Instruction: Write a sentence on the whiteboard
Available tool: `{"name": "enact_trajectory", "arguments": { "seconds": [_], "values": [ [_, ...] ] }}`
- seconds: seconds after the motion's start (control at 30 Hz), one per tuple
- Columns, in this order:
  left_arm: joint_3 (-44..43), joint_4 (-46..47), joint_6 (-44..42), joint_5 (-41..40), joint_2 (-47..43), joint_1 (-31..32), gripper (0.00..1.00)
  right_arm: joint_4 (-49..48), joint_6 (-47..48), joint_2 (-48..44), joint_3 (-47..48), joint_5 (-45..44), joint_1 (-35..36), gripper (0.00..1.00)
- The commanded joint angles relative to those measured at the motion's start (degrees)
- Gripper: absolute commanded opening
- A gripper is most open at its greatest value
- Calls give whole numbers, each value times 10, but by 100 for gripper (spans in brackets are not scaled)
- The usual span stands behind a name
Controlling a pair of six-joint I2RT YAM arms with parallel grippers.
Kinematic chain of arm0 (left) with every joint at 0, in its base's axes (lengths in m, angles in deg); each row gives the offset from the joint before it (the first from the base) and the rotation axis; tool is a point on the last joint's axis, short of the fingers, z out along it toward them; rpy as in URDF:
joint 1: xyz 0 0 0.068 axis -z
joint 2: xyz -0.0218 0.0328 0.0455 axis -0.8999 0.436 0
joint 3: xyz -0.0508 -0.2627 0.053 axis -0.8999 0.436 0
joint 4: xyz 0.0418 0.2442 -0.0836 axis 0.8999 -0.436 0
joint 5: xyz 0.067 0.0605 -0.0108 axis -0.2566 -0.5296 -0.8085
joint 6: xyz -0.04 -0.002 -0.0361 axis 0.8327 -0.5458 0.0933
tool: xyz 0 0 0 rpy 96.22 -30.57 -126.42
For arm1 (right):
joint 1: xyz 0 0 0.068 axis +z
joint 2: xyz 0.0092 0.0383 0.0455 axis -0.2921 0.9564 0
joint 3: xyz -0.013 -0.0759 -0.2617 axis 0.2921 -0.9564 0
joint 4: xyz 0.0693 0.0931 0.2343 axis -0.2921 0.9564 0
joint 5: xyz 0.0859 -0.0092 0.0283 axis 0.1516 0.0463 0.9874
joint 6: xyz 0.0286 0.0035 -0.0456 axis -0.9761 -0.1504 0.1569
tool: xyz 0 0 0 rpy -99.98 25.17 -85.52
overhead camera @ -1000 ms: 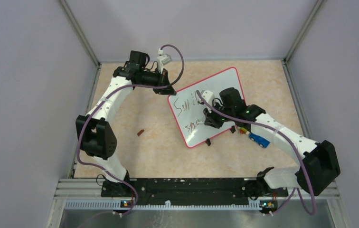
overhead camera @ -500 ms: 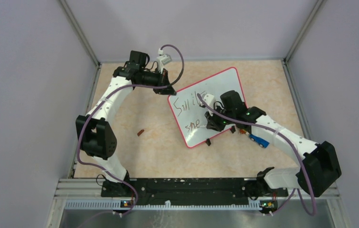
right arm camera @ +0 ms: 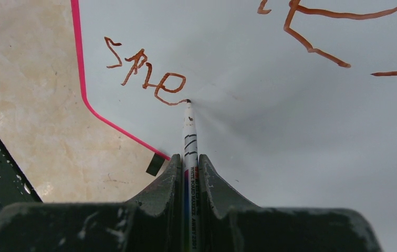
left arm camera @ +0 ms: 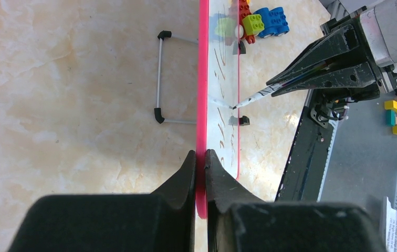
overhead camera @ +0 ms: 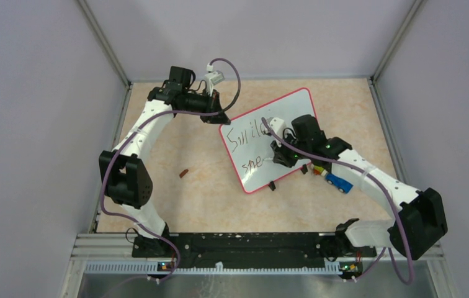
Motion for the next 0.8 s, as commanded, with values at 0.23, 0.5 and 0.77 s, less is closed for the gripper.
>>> {"name": "enact_trajectory", "arguments": {
  "seconds": [0.23, 0.5, 0.77],
  "values": [
    [20, -31, -6, -5, 3, 13, 0, -34, -2, 13, 41, -4, -8, 0],
    [20, -31, -9, -6, 4, 13, 0, -25, 2, 16, 18, 7, 1, 0],
    [20, -31, -8, -7, 7, 13, 0, -21, 9, 9, -12, 1, 2, 0]
  ]
}}
